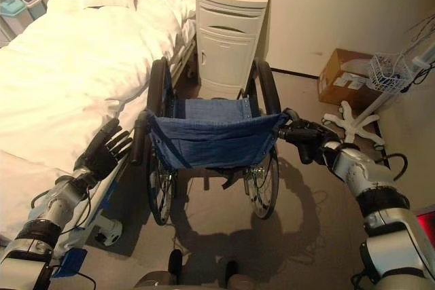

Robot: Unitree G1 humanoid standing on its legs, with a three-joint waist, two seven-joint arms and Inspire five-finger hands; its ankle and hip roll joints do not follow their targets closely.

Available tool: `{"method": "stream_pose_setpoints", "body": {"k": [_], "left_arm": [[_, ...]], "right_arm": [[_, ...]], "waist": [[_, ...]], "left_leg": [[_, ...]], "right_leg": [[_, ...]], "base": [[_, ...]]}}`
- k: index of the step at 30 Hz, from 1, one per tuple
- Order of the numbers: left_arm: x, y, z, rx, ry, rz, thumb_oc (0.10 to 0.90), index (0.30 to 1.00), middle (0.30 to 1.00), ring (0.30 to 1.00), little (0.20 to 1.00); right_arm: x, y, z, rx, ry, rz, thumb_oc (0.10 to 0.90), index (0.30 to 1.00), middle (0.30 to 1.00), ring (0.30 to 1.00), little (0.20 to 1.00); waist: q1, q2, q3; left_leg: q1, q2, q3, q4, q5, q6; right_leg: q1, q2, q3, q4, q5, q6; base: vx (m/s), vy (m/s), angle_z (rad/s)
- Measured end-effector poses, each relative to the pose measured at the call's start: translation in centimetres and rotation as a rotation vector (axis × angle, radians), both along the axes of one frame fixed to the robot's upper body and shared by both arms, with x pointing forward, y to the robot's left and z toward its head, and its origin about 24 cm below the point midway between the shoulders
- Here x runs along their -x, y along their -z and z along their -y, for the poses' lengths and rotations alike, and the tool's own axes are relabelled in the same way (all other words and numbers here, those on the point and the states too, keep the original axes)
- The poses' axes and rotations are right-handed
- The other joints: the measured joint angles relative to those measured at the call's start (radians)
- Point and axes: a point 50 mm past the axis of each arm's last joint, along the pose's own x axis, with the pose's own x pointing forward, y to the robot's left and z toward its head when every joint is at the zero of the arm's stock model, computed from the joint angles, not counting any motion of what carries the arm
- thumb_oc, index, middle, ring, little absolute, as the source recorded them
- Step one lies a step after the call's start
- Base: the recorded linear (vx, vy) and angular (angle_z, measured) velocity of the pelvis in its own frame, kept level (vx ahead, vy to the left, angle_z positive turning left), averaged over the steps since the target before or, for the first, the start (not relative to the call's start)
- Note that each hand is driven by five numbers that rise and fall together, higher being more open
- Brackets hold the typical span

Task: Push the wheelchair next to the bed

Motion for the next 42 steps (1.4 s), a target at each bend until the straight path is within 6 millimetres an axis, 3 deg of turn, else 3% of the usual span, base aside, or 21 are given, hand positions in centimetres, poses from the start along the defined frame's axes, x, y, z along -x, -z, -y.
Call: {"method": "stream_pose_setpoints", "body": {"k": [8, 27, 36, 42], "left_arm": [[2.0, 1.9, -0.9, 0.023, -0.019, -0.054, 0.800, 0.900, 0.900, 0.900, 0.900], [4.3, 4.2, -1.7, 0.047, -0.067, -0.125, 0.800, 0.900, 0.900, 0.900, 0.900], [7.0, 7.5, -0.3, 0.151, -0.093, -0.190, 0.800, 0.900, 0.900, 0.900, 0.900], [7.2, 8.0, 0.4, 0.173, -0.081, -0.191, 0.800, 0.900, 0.900, 0.900, 0.900]], "right_arm": [[1.5, 1.4, -0.2, -0.286, 0.017, -0.011, 0.800, 0.900, 0.900, 0.900, 0.900], [2.0, 1.5, 0.0, -0.317, -0.004, 0.010, 0.800, 0.900, 0.900, 0.900, 0.900], [4.0, 3.2, -1.4, -0.657, 0.027, 0.053, 0.800, 0.900, 0.900, 0.900, 0.900], [4.0, 3.7, -2.5, -0.738, 0.070, 0.043, 0.800, 0.900, 0.900, 0.900, 0.900]], "waist": [[-0.004, -0.001, 0.000], [-0.005, -0.001, 0.000], [-0.009, 0.006, 0.005], [-0.028, 0.007, 0.005]], "left_leg": [[0.006, 0.002, 0.016, 0.000, -0.004, 0.000], [0.007, 0.000, 0.021, 0.000, -0.010, -0.001], [0.007, 0.004, 0.042, 0.000, -0.015, 0.001], [0.009, 0.003, 0.046, 0.000, -0.015, 0.002]], "right_leg": [[-0.002, 0.000, 0.011, 0.000, 0.000, 0.000], [-0.003, 0.000, 0.017, 0.000, 0.000, 0.001], [-0.013, 0.002, 0.040, 0.000, -0.001, 0.000], [-0.014, 0.000, 0.042, 0.000, 0.001, 0.002]], "base": [[0.00, -0.004, -0.04], [0.00, 0.000, 0.00], [0.01, 0.001, -0.06], [0.01, 0.000, -0.02]]}}
